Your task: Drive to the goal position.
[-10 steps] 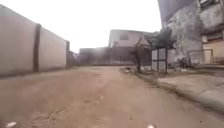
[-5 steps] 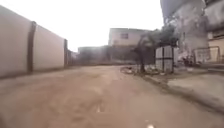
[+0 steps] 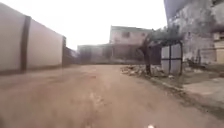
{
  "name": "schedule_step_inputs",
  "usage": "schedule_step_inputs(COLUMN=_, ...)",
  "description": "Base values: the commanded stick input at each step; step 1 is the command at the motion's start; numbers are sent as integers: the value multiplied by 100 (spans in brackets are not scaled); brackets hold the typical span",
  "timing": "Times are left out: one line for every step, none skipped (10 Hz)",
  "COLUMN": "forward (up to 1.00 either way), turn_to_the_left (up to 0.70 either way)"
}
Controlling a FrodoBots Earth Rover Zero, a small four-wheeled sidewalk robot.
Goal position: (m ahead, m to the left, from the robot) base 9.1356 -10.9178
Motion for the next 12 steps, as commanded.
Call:
schedule_step_inputs(forward=100, turn_to_the_left=0)
schedule_step_inputs(forward=100, turn_to_the_left=0)
schedule_step_inputs(forward=100, turn_to_the_left=0)
schedule_step_inputs(forward=100, turn_to_the_left=0)
schedule_step_inputs(forward=100, turn_to_the_left=0)
schedule_step_inputs(forward=100, turn_to_the_left=0)
schedule_step_inputs(forward=100, turn_to_the_left=0)
schedule_step_inputs(forward=100, turn_to_the_left=0)
schedule_step_inputs(forward=100, turn_to_the_left=0)
schedule_step_inputs(forward=100, turn_to_the_left=0)
schedule_step_inputs(forward=100, turn_to_the_left=0)
schedule_step_inputs(forward=100, turn_to_the_left=0)
